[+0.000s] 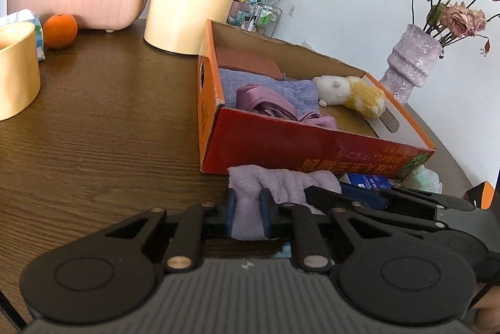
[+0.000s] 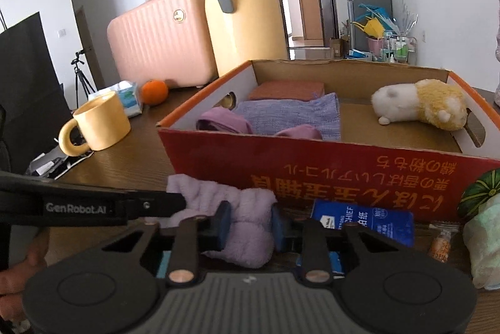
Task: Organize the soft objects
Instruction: 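Close both grippers on the lavender headband and lift it, then carry the lavender headband into the box and open both grippers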
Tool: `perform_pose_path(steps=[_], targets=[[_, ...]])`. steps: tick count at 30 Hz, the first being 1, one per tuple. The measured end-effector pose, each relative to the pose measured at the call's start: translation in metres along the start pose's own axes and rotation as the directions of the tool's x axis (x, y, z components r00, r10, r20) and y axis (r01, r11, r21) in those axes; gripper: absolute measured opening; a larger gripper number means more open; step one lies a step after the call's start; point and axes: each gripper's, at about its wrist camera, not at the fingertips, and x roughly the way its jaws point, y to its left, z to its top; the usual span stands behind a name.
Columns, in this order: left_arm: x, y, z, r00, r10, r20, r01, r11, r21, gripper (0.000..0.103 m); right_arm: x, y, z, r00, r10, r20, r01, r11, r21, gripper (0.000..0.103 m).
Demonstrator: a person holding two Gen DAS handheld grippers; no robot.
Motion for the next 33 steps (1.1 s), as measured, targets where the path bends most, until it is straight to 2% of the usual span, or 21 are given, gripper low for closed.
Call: perform_pose_path(steps=[4,6,9,12,15,17,22,25,33], targets=[[-0.006,-0.005,-0.001,0.999,-0.021,0.031,0.021,1.000,0.021,0.014,-0.008,0.006,0.000,0.998,-0.027,0.051,0.028,0.999,-0.027,0.019],[-0.017,-0.010,0.000,0.996,-0.041,0.073,0.038,0.999,0.038,0.014,-0.020,0.009,0.003,0.995,-0.040,0.093,0.043,0.998,-0.037,0.019],[-0.048,-0.024,-0.002,0.987,-0.055,0.149,0.047,0.997,0.057,0.014,-0.058,0.019,0.005,0.983,-0.039,0.182,0.050,0.997,-0.054,0.018],[-0.087,-0.043,-0.023,0.978,-0.082,0.193,0.065,0.993,0.096,0.014,-0.106,0.037,-0.012,0.969,-0.045,0.242,0.072,0.992,-0.103,0.018],[-0.115,-0.059,-0.055,0.978,-0.108,0.179,0.091,0.991,0.103,0.014,-0.150,0.046,-0.041,0.968,-0.038,0.246,0.069,0.991,-0.116,0.019],[-0.125,-0.068,-0.080,0.982,-0.113,0.152,0.098,0.990,0.104,0.014,-0.172,0.047,-0.063,0.976,-0.028,0.218,0.048,0.995,-0.087,0.019],[-0.135,-0.085,-0.133,0.993,-0.107,0.054,0.102,0.991,0.081,0.014,-0.199,0.046,-0.117,0.990,-0.045,0.136,0.048,0.999,-0.017,0.019],[-0.137,-0.095,-0.145,0.995,-0.095,0.015,0.093,0.991,0.095,0.014,-0.208,0.041,-0.134,0.993,-0.048,0.111,0.045,0.999,0.024,0.019],[-0.149,-0.115,-0.147,0.994,-0.097,0.049,0.090,0.986,0.139,0.014,-0.227,0.034,-0.137,0.984,-0.059,0.167,0.052,0.998,0.046,0.019]])
